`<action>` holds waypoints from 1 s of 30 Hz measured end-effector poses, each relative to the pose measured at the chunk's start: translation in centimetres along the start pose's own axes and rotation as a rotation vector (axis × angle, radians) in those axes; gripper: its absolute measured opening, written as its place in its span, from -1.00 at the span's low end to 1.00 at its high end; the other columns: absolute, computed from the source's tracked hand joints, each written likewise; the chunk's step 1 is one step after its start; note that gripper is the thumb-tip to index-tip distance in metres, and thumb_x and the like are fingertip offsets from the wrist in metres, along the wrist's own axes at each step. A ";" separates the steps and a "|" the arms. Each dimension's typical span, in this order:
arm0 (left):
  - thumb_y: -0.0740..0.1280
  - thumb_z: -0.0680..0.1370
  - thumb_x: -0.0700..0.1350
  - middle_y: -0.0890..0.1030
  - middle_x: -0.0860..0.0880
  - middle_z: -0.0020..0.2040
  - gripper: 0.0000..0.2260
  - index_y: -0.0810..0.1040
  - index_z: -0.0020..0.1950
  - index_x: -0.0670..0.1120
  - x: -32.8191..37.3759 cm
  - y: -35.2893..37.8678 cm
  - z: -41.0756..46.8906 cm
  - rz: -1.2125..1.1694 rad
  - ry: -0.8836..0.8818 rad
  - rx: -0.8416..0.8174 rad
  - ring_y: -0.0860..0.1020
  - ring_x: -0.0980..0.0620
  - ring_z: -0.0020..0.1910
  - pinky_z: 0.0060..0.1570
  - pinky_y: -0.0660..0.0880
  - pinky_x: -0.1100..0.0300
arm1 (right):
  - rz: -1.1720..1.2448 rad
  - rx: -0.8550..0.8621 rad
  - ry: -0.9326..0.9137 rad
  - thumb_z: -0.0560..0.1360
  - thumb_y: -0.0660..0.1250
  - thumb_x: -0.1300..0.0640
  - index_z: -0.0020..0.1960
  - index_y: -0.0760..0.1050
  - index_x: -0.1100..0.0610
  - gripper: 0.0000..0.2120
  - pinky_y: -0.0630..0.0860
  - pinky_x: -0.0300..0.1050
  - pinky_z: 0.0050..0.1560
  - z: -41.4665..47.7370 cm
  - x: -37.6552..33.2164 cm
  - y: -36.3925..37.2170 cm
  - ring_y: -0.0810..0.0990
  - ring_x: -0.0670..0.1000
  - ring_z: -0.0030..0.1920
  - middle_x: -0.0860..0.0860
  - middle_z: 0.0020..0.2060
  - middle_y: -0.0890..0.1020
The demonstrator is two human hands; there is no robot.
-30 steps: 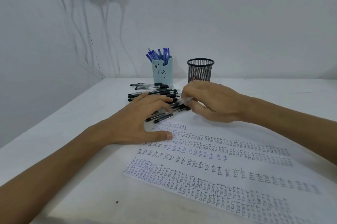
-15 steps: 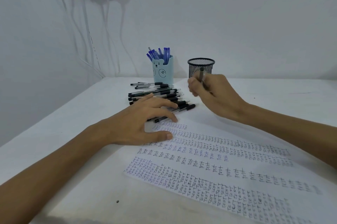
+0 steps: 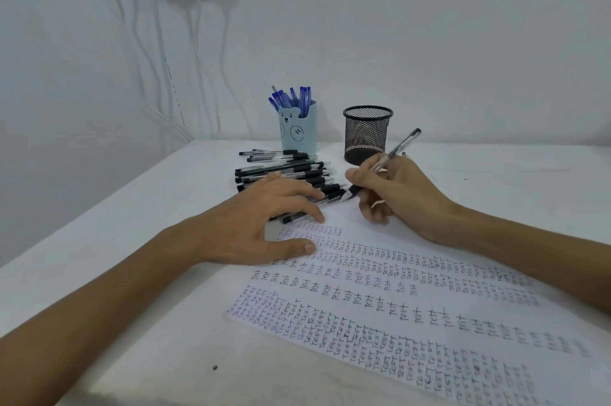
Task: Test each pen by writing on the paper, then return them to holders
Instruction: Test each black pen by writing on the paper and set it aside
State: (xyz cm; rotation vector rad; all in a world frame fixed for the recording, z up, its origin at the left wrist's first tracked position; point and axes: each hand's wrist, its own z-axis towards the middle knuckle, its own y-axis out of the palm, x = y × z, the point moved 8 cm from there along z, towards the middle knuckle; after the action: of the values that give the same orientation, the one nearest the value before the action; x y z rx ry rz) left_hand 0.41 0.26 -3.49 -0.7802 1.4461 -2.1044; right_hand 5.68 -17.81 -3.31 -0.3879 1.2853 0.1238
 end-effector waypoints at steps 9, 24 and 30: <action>0.38 0.61 0.22 0.40 0.20 0.52 -0.66 0.55 0.35 0.17 0.3 0.0 0.1 0.010 0.018 -0.014 0.30 0.19 0.54 0.55 0.19 -0.04 | -0.183 -0.221 0.004 0.56 0.33 0.30 -0.06 0.54 0.40 -0.87 0.36 -0.25 -0.48 -0.5 -0.3 2.7 0.46 0.02 -0.46 0.22 -0.33 0.65; 0.36 0.61 0.26 0.37 0.23 0.52 -0.65 0.53 0.36 0.20 0.0 0.1 0.1 0.015 0.001 -0.030 0.27 0.19 0.55 0.54 0.21 -0.03 | -0.288 -0.221 -0.126 0.52 0.37 0.33 -0.18 0.57 0.33 -0.89 0.50 -0.23 -0.24 -0.9 -0.6 2.8 0.54 -0.01 -0.40 0.13 -0.44 0.60; 0.35 0.61 0.26 0.37 0.23 0.52 -0.65 0.53 0.36 0.20 0.0 0.2 0.1 0.011 -0.002 -0.033 0.27 0.19 0.55 0.53 0.23 -0.03 | -0.322 -0.222 -0.131 0.50 0.39 0.30 -0.19 0.58 0.27 -0.90 0.44 -0.24 -0.31 -1.0 -0.7 3.0 0.51 -0.01 -0.40 0.13 -0.43 0.60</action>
State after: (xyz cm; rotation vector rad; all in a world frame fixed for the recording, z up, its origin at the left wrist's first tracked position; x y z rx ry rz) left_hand 0.48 0.17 -3.66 -0.7847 1.4847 -2.0760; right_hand 3.69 -15.29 -3.53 -0.7599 1.0679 0.0187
